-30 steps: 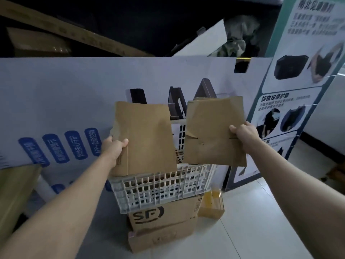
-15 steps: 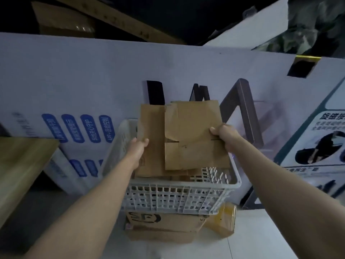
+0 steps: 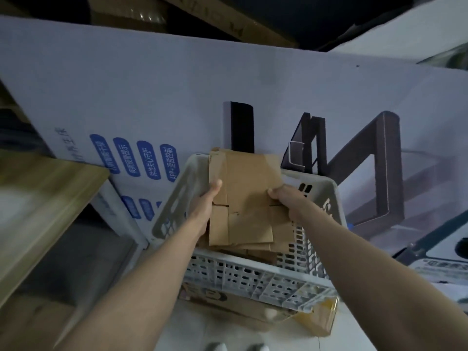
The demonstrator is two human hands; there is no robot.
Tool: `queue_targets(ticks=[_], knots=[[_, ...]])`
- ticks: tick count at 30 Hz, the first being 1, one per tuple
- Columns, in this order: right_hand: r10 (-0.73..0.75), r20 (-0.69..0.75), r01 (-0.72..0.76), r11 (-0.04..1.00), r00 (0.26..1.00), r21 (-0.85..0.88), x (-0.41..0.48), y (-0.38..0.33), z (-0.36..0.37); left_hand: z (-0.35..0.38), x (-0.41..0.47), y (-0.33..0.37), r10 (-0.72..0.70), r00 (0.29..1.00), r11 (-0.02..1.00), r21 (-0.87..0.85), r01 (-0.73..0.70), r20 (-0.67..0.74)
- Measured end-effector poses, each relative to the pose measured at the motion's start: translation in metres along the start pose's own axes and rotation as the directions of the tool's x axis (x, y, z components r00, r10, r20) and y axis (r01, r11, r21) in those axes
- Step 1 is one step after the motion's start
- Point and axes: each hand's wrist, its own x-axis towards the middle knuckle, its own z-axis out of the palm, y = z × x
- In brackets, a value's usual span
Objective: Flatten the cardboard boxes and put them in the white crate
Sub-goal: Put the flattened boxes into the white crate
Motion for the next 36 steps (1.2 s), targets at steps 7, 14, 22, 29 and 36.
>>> queue_targets(ticks=[7, 14, 22, 29, 36], knots=[[0.040, -0.017, -0.041, 0.995, 0.999, -0.086, 0.016, 0.001, -0.007, 0.004, -0.002, -0.007, -0.111, 0.986, 0.988, -0.118, 0.097, -0.122], [0.166, 0.093, -0.161, 0.985, 0.982, -0.059, 0.022, -0.003, -0.028, 0.023, -0.007, -0.015, -0.064, 0.951, 0.968, -0.249, -0.014, -0.304], [0.270, -0.082, -0.225, 0.908, 0.960, 0.354, 0.032, 0.014, -0.029, 0.041, -0.016, -0.025, -0.085, 0.916, 0.928, -0.367, -0.072, -0.393], [0.115, 0.267, -0.257, 0.764, 0.957, 0.591, 0.018, 0.002, -0.011, 0.041, -0.020, -0.019, -0.159, 0.902, 0.838, -0.537, -0.091, -0.402], [0.124, 0.085, -0.151, 0.825, 0.989, 0.545, 0.035, -0.003, 0.003, 0.040, -0.021, -0.019, -0.272, 0.953, 0.846, -0.506, 0.169, -0.137]])
